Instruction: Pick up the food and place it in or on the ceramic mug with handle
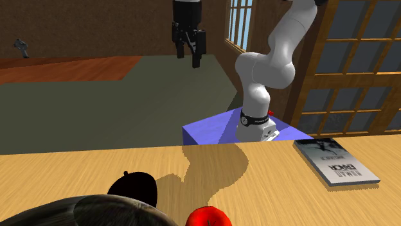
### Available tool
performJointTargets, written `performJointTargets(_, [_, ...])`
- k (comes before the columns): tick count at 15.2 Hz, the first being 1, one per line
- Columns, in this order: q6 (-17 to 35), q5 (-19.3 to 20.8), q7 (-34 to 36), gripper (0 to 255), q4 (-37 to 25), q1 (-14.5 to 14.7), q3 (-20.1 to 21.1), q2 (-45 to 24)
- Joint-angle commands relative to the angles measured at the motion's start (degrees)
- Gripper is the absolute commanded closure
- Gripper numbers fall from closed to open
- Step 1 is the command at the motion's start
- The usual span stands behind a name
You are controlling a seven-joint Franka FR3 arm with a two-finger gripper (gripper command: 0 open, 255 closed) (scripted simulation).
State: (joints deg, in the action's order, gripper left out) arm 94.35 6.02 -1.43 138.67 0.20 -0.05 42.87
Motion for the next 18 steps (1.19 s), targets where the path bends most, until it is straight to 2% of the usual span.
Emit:
performJointTargets(1, [0.0, 0.0, 0.0, 0, 0.0, 0.0, 0.0, 0.0])
performJointTargets(10, [14.7, -7.6, 12.5, 0, 6.0, 3.6, 8.1, -4.7])
performJointTargets(18, [29.0, -11.4, 23.5, 0, 5.6, 5.6, 16.1, -14.9])
